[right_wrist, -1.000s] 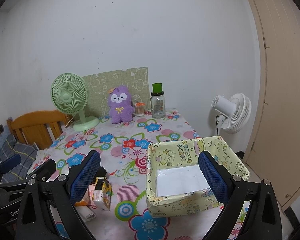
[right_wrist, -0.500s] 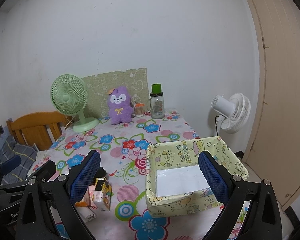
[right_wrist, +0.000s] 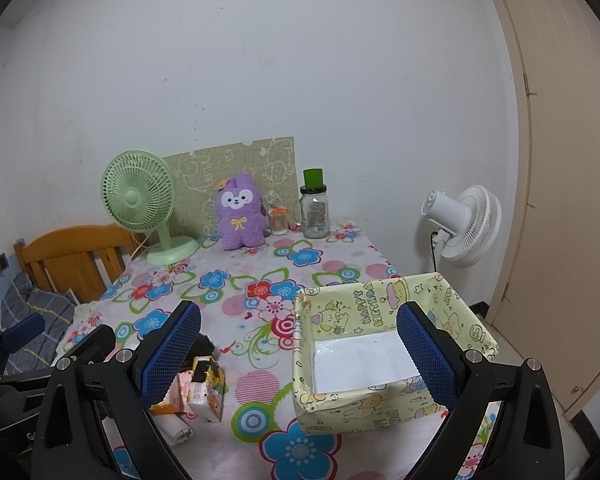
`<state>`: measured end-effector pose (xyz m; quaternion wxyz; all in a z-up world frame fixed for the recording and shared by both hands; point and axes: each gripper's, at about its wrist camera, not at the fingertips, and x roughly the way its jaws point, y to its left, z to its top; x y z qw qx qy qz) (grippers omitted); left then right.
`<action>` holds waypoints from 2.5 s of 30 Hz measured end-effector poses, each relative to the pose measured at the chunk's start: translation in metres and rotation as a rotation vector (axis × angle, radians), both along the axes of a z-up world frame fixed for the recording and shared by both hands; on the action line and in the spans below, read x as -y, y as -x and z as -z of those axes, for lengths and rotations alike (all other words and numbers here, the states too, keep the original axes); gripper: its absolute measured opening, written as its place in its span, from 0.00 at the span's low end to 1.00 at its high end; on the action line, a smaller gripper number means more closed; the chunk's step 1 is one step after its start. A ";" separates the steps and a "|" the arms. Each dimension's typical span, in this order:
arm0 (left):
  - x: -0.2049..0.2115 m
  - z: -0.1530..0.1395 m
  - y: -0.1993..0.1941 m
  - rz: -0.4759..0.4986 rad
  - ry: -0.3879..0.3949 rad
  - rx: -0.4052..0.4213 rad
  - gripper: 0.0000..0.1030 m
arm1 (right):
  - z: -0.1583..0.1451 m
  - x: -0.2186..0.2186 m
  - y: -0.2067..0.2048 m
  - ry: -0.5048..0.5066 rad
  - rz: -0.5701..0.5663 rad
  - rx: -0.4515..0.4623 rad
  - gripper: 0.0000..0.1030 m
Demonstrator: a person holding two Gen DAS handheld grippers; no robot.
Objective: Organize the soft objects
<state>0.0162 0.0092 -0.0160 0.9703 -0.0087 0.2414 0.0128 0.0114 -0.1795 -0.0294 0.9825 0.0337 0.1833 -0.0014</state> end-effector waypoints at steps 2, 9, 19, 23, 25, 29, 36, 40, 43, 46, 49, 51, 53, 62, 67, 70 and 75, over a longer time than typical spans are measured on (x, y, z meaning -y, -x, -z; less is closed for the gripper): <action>0.001 0.000 0.000 0.003 -0.001 0.001 0.99 | 0.000 -0.001 0.001 0.002 0.000 0.001 0.97; 0.001 0.001 0.000 0.002 0.007 0.003 0.99 | -0.001 -0.001 0.001 0.001 0.000 0.002 0.97; -0.005 0.004 0.000 0.002 0.014 0.000 0.99 | -0.001 -0.006 -0.003 -0.003 -0.003 -0.003 0.97; -0.010 0.010 -0.002 -0.003 0.005 -0.006 0.97 | 0.003 -0.011 -0.009 -0.003 -0.005 -0.012 0.97; -0.013 0.014 -0.006 -0.005 0.004 -0.016 0.97 | 0.005 -0.014 -0.012 -0.009 -0.009 -0.016 0.97; -0.019 0.025 -0.013 -0.003 0.005 -0.042 0.96 | 0.013 -0.025 -0.021 -0.008 -0.021 -0.034 0.97; -0.028 0.044 -0.028 0.010 0.001 -0.096 0.93 | 0.035 -0.045 -0.041 -0.021 -0.061 -0.089 0.94; -0.034 0.054 -0.035 0.003 -0.015 -0.118 0.93 | 0.046 -0.059 -0.052 -0.014 -0.079 -0.111 0.94; -0.041 0.061 -0.040 -0.006 -0.011 -0.134 0.92 | 0.052 -0.066 -0.057 -0.015 -0.093 -0.123 0.94; -0.045 0.067 -0.045 -0.007 -0.001 -0.154 0.92 | 0.057 -0.074 -0.062 -0.010 -0.109 -0.136 0.94; -0.046 0.073 -0.050 0.001 -0.002 -0.174 0.91 | 0.064 -0.083 -0.067 0.003 -0.121 -0.151 0.93; -0.047 0.077 -0.053 0.005 -0.005 -0.183 0.91 | 0.068 -0.086 -0.071 0.006 -0.128 -0.164 0.91; -0.047 0.081 -0.057 0.010 -0.011 -0.197 0.91 | 0.073 -0.092 -0.078 0.007 -0.140 -0.187 0.90; -0.047 0.098 -0.069 0.032 -0.013 -0.247 0.91 | 0.092 -0.106 -0.097 0.022 -0.172 -0.252 0.81; -0.047 0.104 -0.075 0.040 -0.010 -0.264 0.91 | 0.103 -0.110 -0.106 0.016 -0.184 -0.307 0.73; -0.046 0.107 -0.076 0.050 -0.007 -0.273 0.90 | 0.111 -0.110 -0.112 -0.014 -0.195 -0.350 0.71; -0.041 0.109 -0.078 0.058 -0.030 -0.286 0.90 | 0.118 -0.111 -0.117 -0.030 -0.202 -0.393 0.57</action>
